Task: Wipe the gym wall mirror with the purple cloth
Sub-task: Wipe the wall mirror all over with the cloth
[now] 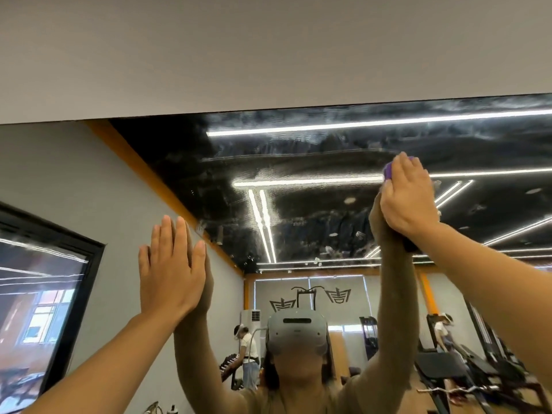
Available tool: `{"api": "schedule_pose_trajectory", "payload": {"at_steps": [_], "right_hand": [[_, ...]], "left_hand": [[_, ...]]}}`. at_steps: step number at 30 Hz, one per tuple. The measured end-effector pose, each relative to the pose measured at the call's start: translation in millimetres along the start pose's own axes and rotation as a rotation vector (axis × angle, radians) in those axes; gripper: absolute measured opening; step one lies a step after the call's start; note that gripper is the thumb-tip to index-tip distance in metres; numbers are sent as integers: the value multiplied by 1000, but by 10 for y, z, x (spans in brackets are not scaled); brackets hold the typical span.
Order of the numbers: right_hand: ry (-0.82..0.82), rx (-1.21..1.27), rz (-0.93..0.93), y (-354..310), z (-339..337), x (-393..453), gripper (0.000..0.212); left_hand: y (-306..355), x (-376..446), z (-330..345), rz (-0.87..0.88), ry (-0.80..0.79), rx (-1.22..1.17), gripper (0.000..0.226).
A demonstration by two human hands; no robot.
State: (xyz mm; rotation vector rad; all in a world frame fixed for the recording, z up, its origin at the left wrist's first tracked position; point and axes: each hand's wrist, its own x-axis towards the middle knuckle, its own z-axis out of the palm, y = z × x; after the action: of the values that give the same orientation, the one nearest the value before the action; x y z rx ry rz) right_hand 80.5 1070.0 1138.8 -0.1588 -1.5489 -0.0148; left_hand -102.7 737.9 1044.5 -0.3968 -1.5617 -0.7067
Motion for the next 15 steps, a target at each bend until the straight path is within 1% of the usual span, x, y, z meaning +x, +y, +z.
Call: {"api": "schedule_pose_trajectory", "payload": {"at_steps": [2, 4, 5, 7, 9, 11, 14, 15], "right_hand": [[-39, -4, -74, -270, 80, -87, 58], [-90, 6, -225, -564, 202, -215, 58], [-119, 13, -299, -676, 246, -277, 61], [-184, 15, -390, -741, 282, -331, 67], [-220, 15, -424, -628, 235, -286, 67], [-195, 27, -370, -440, 150, -204, 69], [-121, 41, -154, -4, -19, -88, 73], [-121, 39, -117, 137, -72, -71, 74]], "left_hand": [[-13, 2, 10, 8, -1, 3, 78], [-27, -2, 18, 4, 9, 3, 78], [-34, -4, 21, 1, 11, 3, 78], [-42, -3, 13, -4, 4, 0, 78], [-29, -7, 7, 1, 3, -5, 78], [-17, -11, 6, 10, 9, -8, 78], [-12, -17, 14, 15, 15, -8, 78], [-16, -15, 20, 19, 18, -4, 78]]}}
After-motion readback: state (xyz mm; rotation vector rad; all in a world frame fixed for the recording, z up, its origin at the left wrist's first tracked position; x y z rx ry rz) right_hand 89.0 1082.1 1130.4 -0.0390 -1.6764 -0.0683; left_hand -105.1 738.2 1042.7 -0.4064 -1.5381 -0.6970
